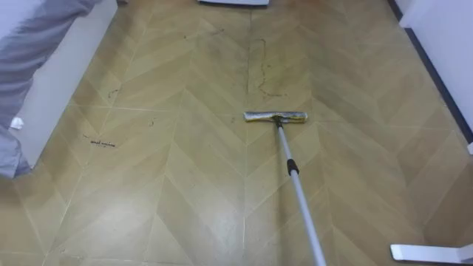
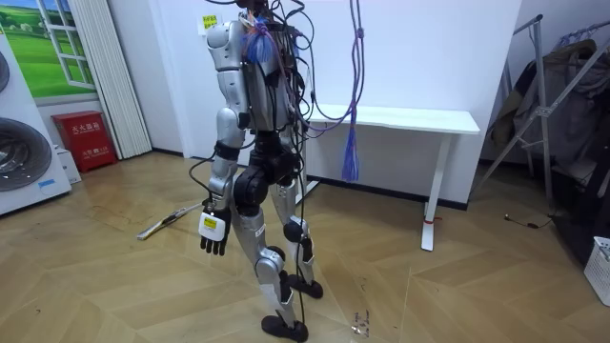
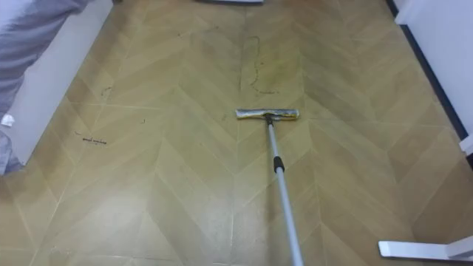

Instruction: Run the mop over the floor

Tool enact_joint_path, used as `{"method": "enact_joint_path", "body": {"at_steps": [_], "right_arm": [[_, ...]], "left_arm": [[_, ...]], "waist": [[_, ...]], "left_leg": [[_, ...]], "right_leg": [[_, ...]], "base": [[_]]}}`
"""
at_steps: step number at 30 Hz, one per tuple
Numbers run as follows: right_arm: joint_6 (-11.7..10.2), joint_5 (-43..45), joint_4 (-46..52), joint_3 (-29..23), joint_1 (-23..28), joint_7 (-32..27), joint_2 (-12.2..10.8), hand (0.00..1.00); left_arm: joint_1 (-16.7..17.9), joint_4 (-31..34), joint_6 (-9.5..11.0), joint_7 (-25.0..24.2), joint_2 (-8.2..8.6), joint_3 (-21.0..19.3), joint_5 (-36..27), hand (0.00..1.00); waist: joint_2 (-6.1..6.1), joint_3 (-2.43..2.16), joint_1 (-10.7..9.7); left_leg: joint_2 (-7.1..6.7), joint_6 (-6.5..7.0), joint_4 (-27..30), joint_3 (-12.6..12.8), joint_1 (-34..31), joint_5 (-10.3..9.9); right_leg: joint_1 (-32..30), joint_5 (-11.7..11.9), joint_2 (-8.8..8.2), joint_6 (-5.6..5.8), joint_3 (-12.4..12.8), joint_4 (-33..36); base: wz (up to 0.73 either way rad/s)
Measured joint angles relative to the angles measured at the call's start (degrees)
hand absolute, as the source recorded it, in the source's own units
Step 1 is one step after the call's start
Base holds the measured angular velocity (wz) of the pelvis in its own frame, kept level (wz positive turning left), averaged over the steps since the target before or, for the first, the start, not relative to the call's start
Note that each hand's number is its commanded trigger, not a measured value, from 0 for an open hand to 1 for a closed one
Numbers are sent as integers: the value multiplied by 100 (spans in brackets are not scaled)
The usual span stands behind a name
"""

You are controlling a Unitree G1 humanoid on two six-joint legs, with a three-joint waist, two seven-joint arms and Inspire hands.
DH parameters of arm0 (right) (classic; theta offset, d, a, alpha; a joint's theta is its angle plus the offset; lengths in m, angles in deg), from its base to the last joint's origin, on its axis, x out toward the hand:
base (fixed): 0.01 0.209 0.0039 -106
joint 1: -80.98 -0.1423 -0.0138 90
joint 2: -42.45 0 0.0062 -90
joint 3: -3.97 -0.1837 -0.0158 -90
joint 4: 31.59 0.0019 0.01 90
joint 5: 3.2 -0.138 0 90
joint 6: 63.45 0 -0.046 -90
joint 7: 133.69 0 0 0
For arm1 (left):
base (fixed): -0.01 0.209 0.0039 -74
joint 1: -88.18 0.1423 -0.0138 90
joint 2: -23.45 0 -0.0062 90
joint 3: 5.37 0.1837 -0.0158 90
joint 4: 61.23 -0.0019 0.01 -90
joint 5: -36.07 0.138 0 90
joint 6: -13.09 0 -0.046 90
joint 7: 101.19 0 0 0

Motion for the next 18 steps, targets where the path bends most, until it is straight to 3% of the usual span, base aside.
{"method": "enact_joint_path", "body": {"at_steps": [18], "right_arm": [[-147, 39, -47, 46, -54, -150, 1, 100]], "left_arm": [[-165, -25, -65, 60, -2, -43, 279, 0]], "waist": [[32, -32, -21]], "left_leg": [[-4, 0, 172, -25, -443, 0]], "right_leg": [[-383, 7, -28, -11, -101, 47]], "base": [[1]]}}
